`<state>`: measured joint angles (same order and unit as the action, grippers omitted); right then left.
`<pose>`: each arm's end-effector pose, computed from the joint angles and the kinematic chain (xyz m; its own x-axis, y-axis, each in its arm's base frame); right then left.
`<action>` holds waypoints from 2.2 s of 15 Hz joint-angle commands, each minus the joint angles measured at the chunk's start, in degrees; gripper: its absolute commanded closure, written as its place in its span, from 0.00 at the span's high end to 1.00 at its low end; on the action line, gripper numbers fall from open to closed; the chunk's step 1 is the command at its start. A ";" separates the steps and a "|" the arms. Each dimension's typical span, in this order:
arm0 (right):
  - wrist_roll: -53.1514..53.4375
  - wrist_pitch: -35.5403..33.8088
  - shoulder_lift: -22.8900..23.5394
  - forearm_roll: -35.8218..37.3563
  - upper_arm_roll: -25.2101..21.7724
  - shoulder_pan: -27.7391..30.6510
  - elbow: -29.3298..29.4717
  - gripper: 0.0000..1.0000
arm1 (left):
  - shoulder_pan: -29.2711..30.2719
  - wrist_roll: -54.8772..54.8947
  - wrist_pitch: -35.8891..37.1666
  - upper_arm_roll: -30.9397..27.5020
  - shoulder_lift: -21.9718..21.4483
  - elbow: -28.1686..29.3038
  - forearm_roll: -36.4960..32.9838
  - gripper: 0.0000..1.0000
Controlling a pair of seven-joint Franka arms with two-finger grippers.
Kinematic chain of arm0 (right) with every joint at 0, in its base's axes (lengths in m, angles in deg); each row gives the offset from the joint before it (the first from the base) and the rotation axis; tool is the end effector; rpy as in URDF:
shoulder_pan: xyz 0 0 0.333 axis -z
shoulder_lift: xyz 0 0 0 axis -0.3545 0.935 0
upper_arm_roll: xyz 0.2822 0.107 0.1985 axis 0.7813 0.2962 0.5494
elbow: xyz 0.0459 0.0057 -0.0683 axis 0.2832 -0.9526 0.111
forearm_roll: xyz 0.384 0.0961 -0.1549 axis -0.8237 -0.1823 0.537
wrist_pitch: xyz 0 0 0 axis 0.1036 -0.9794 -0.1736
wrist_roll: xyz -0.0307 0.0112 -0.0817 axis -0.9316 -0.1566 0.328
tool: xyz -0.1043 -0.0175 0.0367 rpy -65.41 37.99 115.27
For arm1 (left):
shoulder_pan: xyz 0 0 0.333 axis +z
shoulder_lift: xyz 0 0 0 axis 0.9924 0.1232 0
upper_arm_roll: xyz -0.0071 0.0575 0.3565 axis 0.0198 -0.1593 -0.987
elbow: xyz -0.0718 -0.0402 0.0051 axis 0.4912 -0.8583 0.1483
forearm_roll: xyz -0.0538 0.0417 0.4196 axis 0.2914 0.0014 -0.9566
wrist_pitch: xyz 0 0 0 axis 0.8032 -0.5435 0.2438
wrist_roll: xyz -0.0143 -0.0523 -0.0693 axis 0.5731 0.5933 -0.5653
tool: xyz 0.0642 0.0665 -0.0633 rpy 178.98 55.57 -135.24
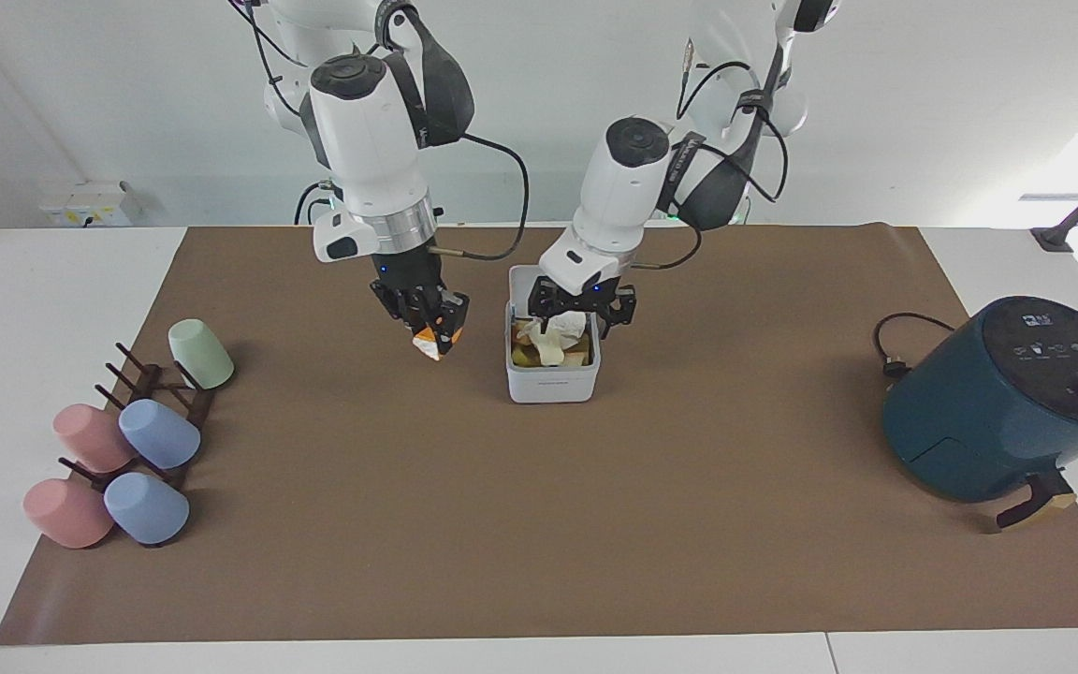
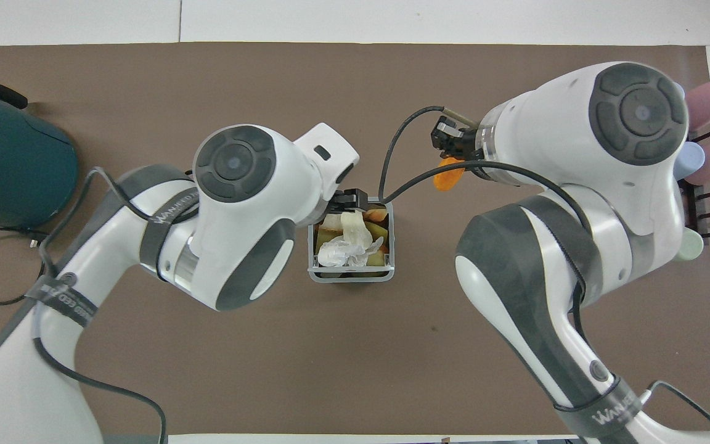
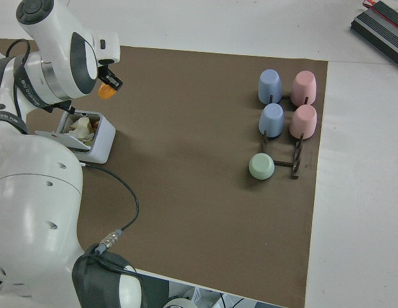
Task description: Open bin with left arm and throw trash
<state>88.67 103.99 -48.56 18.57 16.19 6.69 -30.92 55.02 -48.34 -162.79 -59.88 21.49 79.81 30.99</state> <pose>0.6166 0.2518 0.5589 0.8741 -0.4730 0.1106 -0.4491 -0.8738 -0.1866 0.5532 -0.3932 0.5033 0.9972 -0.0456 0.0594 -0.0545 -0.9858 0.1585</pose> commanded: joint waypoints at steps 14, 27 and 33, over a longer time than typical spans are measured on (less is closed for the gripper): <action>-2.63 14.96 3.14 -3.27 1.64 -12.12 -9.77 0.43 | 27.73 31.85 31.25 0.40 -16.99 0.73 -3.64 1.00; -2.89 8.74 0.34 -2.22 1.20 -5.80 -6.26 1.00 | 24.92 29.83 34.50 -1.70 -15.15 -5.15 -2.41 1.00; -20.18 -3.04 -4.15 1.73 1.11 4.74 -6.79 1.00 | 25.01 29.74 33.89 -1.88 -14.89 -5.85 -2.85 1.00</action>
<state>73.50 102.93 -51.17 18.58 16.73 8.52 -36.67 81.12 -17.83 -129.91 -60.69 5.59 75.73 28.86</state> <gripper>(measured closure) 0.000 0.000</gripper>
